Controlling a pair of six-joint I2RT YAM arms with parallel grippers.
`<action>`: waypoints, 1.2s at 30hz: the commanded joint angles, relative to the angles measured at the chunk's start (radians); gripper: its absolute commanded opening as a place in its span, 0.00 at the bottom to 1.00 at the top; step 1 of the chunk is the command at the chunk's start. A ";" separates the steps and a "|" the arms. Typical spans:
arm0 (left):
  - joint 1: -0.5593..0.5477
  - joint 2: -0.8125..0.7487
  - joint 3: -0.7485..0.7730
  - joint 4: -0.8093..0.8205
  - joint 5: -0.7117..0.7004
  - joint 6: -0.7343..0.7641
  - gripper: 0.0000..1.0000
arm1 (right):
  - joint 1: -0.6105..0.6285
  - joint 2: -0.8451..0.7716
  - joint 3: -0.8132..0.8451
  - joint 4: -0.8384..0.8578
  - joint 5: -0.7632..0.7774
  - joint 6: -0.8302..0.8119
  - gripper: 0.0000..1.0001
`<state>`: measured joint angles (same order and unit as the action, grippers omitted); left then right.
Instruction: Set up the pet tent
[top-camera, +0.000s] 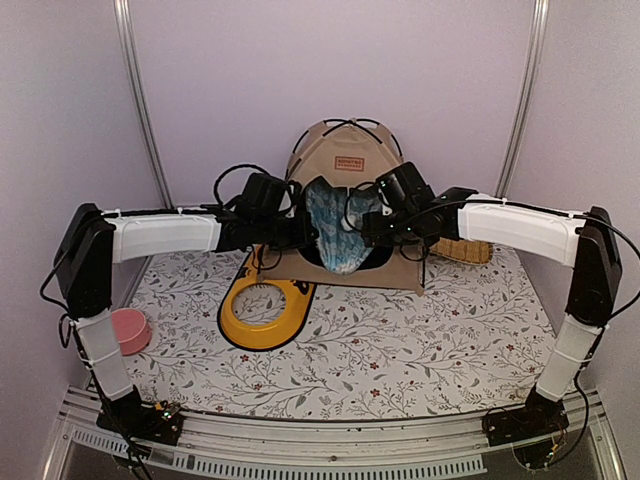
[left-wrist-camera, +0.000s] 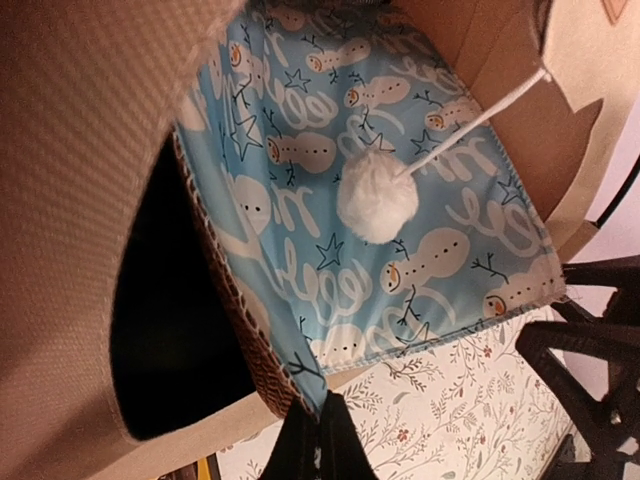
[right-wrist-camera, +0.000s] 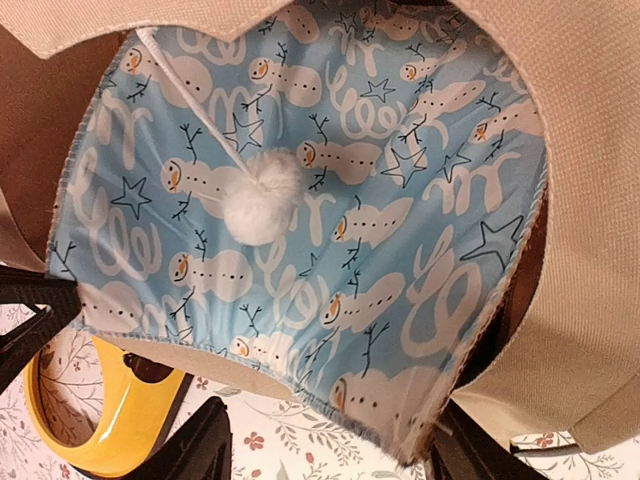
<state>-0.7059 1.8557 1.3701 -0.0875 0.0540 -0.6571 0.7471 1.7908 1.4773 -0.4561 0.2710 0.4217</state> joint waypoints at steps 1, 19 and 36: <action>-0.001 -0.013 -0.009 0.085 -0.066 0.020 0.00 | 0.021 -0.050 -0.005 -0.031 0.002 -0.006 0.69; -0.017 -0.108 -0.091 0.184 -0.120 -0.010 0.00 | 0.021 0.022 -0.038 -0.027 -0.032 0.002 0.53; 0.014 0.031 0.026 0.138 0.019 -0.002 0.00 | -0.001 0.083 -0.042 0.025 -0.115 0.010 0.45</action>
<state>-0.7143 1.8011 1.3201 0.0605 -0.0036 -0.6743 0.7506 1.9087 1.4483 -0.4690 0.1890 0.4259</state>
